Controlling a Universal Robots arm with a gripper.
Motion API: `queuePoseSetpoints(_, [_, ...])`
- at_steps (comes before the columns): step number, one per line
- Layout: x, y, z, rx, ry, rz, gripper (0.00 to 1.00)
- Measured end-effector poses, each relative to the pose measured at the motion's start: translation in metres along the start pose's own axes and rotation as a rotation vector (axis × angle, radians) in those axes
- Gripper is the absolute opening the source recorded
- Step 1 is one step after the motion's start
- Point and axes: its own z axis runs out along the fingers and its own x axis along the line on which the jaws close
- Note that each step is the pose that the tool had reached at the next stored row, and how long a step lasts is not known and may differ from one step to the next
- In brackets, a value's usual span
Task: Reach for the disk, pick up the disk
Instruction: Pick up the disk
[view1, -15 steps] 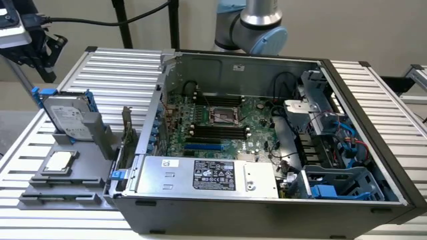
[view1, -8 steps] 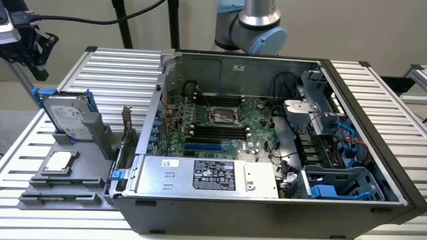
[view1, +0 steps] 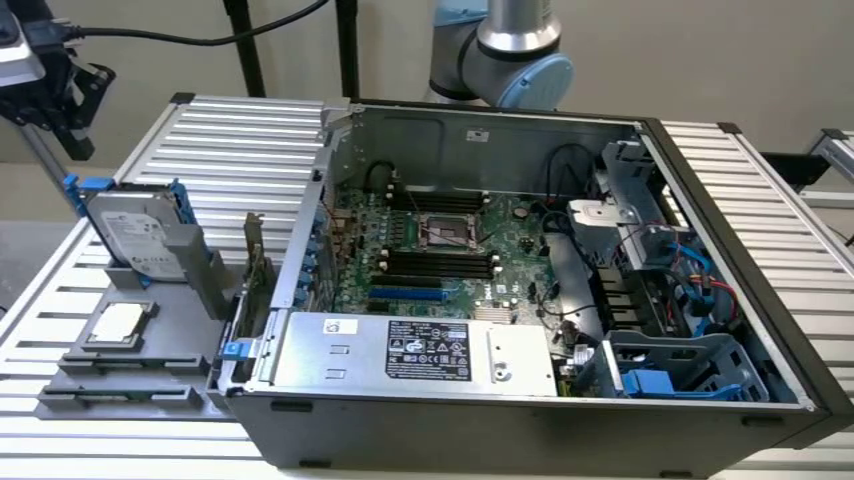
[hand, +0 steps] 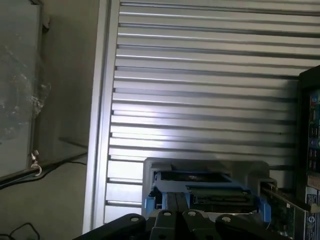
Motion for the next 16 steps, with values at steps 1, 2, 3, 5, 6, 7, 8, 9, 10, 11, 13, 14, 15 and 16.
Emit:
queuePoseSetpoints(1, [0.0001,0.0,0.0,0.0,0.0007,-0.019,0.11])
queuePoseSetpoints(2, [0.0001,0.0,0.0,0.0,0.0013,-0.037,0.11])
queuePoseSetpoints(3, [0.0001,0.0,0.0001,0.0,0.002,-0.055,0.11])
queuePoseSetpoints(5, [0.0001,0.0,0.0002,-0.0001,0.0031,-0.091,0.11])
queuePoseSetpoints(6, [0.0001,0.0,0.0001,0.0,0.0039,-0.11,0.11])
queuePoseSetpoints(7, [0.0001,0.0,0.0001,0.0,0.0046,-0.127,0.11])
queuePoseSetpoints(8, [0.0001,0.0,0.0001,0.0,0.0053,-0.146,0.11])
queuePoseSetpoints(9, [0.0001,0.0,0.0001,0.0001,0.006,-0.164,0.11])
queuePoseSetpoints(10, [0.0001,0.0,0.0001,0.0,0.0067,-0.181,0.11])
queuePoseSetpoints(11, [0.0001,0.0,0.0001,0.0001,0.0073,-0.2,0.11])
queuePoseSetpoints(13, [0.0001,0.0,0.0001,0.0001,0.0086,-0.235,0.11])
queuePoseSetpoints(14, [0.0001,0.0,0.0001,0.0002,0.0094,-0.254,0.11])
queuePoseSetpoints(15, [0.0001,0.0,0.0001,0.0002,0.0101,-0.273,0.11])
queuePoseSetpoints(16, [0.0001,0.0,0.0001,0.0003,0.0108,-0.291,0.11])
